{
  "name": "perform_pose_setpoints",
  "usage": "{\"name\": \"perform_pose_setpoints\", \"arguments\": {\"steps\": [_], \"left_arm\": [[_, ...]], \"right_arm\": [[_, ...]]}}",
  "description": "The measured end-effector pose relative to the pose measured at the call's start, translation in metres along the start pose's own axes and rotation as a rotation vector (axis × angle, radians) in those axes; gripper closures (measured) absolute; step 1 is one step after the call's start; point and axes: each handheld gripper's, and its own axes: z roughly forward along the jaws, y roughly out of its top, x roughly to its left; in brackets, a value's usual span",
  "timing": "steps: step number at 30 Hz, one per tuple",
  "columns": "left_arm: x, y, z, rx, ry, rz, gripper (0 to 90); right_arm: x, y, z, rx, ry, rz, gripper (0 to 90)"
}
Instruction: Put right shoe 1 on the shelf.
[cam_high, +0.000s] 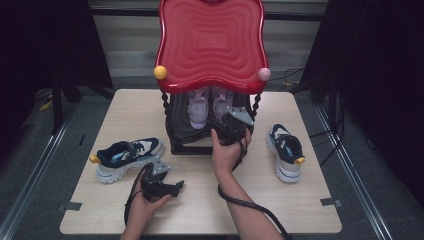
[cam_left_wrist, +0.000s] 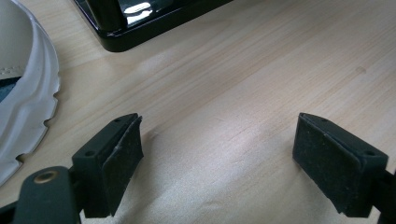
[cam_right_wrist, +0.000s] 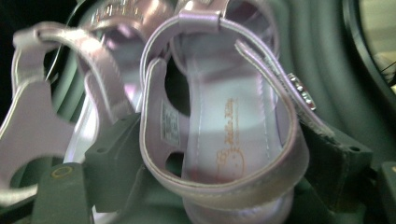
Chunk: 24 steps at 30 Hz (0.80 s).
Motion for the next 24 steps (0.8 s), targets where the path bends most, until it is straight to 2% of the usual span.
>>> {"name": "perform_pose_setpoints", "arguments": {"steps": [4,8,9,11,13,17,19,24], "left_arm": [[0.0,0.0,0.0,0.003,0.001,0.004,15.2],[0.0,0.001,0.0,0.002,0.004,0.0,15.3],[-0.001,0.001,0.0,0.002,0.004,-0.004,15.3],[0.0,0.001,0.0,0.002,0.004,0.0,15.3],[-0.001,0.001,0.001,0.002,0.004,0.0,15.3],[-0.001,0.001,0.001,-0.003,0.004,-0.006,15.3],[-0.001,0.001,0.001,-0.003,0.005,-0.004,15.3],[-0.001,0.001,0.001,-0.004,0.003,-0.006,15.3]], "right_arm": [[-0.001,-0.005,-0.007,-0.004,0.012,-0.037,19.5],[-0.001,-0.008,-0.012,0.001,0.016,-0.106,21.0],[-0.001,-0.007,-0.013,0.007,0.008,-0.11,22.2],[-0.001,-0.007,-0.015,0.005,0.014,-0.105,25.2],[-0.002,-0.007,-0.017,-0.004,0.008,-0.103,33.0],[-0.002,-0.006,-0.017,0.003,0.007,-0.099,34.9],[-0.001,-0.006,-0.018,0.011,0.006,-0.073,36.5],[0.0,-0.005,-0.018,0.0,0.01,-0.05,36.6]]}}
